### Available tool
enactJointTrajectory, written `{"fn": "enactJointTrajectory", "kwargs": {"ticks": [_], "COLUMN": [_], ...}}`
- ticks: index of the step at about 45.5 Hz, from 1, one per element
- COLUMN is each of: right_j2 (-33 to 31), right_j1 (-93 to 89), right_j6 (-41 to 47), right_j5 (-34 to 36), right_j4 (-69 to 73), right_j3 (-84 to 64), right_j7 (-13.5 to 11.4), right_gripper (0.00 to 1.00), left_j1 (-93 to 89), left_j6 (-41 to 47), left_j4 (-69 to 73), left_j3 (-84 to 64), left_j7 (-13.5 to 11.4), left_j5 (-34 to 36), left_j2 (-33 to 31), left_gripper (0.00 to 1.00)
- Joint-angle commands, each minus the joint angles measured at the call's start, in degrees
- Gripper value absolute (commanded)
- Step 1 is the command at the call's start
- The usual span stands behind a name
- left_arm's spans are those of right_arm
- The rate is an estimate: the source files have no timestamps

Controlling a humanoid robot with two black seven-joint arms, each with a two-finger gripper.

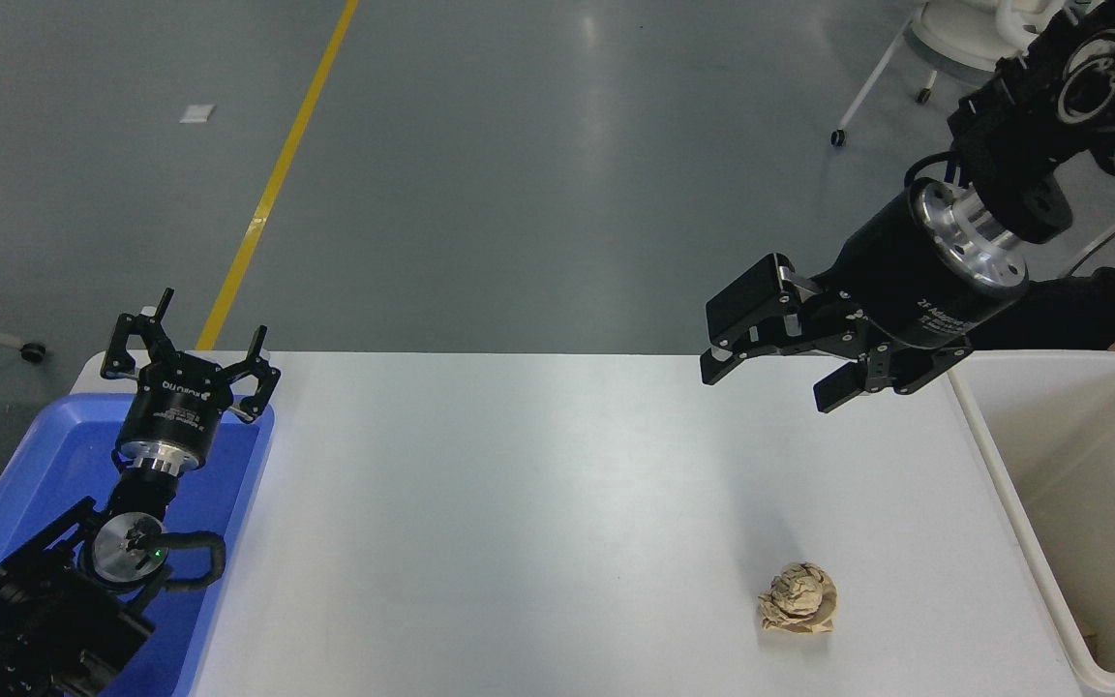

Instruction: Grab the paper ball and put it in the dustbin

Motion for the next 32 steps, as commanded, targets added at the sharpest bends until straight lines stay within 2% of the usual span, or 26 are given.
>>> {"fn": "enactJointTrajectory", "kwargs": {"ticks": [1,21,27,32], "right_j2": [0.2,2.5,-0.3,-5.6], "right_j1": [1.4,-3.2,-6.0,-10.8], "right_j6": [-0.9,-6.2,-6.8,-8.9], "right_j5": [0.7,-1.3,-3.7,-10.8], "right_j4": [1.0,0.0,0.1,0.2], "right_j3": [-0.4,-0.5,-0.7,-0.7], "right_j7": [-0.2,0.1,0.2,0.2], "right_gripper": [1.0,1.0,1.0,1.0], "left_j1": [0.0,0.1,0.1,0.1], "left_j6": [0.0,0.0,0.0,0.0], "left_j4": [0.0,0.0,0.0,0.0], "left_j3": [-0.4,-0.4,-0.4,-0.4], "left_j7": [-0.1,0.0,0.0,0.0], "left_j5": [-0.1,-0.1,-0.1,-0.1], "left_j2": [-0.1,-0.1,-0.1,-0.1], "left_gripper": [1.0,1.0,1.0,1.0]}}
